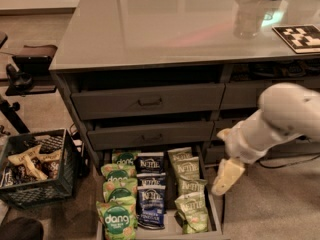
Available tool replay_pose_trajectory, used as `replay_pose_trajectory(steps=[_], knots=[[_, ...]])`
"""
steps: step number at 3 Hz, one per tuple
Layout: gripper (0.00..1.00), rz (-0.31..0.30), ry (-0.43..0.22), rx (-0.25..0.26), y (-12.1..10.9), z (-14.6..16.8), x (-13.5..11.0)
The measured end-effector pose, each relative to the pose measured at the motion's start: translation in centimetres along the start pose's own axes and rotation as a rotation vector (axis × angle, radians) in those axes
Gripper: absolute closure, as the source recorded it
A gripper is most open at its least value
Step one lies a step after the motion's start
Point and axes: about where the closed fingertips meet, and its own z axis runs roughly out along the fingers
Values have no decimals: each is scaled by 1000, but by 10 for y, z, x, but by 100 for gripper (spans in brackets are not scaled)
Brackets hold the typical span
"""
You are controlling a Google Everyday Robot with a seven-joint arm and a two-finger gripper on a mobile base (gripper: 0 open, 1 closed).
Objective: Pick blue chip bag from bottom drawer and place on counter
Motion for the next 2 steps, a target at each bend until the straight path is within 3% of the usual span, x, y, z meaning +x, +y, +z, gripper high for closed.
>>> replay_pose_trajectory(steps=[1, 2], knots=[[0, -13, -39, -64, -9, 80, -1], [0, -5, -117, -90, -24, 144, 1]])
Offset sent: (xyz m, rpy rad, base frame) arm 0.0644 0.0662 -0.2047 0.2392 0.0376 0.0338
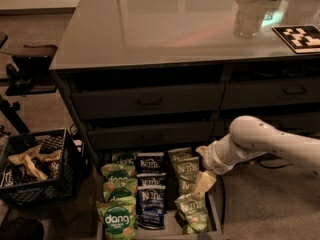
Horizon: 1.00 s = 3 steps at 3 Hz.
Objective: Pick blue chip bag from bottom drawer and place on counter
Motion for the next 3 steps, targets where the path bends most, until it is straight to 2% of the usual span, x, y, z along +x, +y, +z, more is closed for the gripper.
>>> replay_pose_trajectory(steps=[2, 3], knots=[[0, -64, -138, 2, -30, 80, 3], [0, -64, -138, 2, -30, 80, 3]])
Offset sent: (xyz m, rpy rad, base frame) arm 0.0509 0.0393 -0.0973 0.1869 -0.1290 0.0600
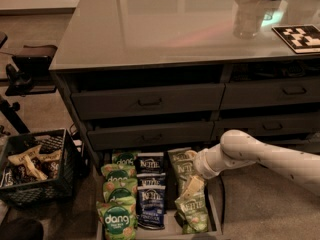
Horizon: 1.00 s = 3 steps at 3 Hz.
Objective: Pick blue chip bag from bottom drawer and place on counter
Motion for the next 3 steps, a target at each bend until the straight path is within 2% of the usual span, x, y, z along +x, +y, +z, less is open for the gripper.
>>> replay_pose_trajectory(steps=[1, 2, 3], knots=[[0, 11, 8, 9, 4, 19, 5], [0, 45, 17, 39, 0, 61, 22], [0, 52, 27, 68, -9, 97, 35]])
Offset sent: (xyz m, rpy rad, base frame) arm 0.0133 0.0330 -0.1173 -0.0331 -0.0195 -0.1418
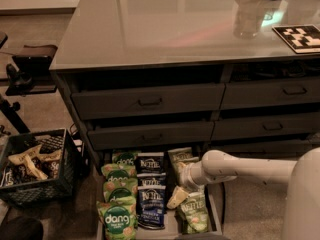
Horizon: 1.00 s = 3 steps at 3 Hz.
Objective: Pick blue chip bag from bottom drawer and place on counter
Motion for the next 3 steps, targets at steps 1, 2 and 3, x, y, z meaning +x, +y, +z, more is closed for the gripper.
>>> replay_pose_trajectory(steps=[1, 2, 3], knots=[[0, 1, -3, 5, -1, 2, 0], [0, 6, -16, -9, 1, 9, 0], [0, 35, -63, -37, 0, 46, 7]])
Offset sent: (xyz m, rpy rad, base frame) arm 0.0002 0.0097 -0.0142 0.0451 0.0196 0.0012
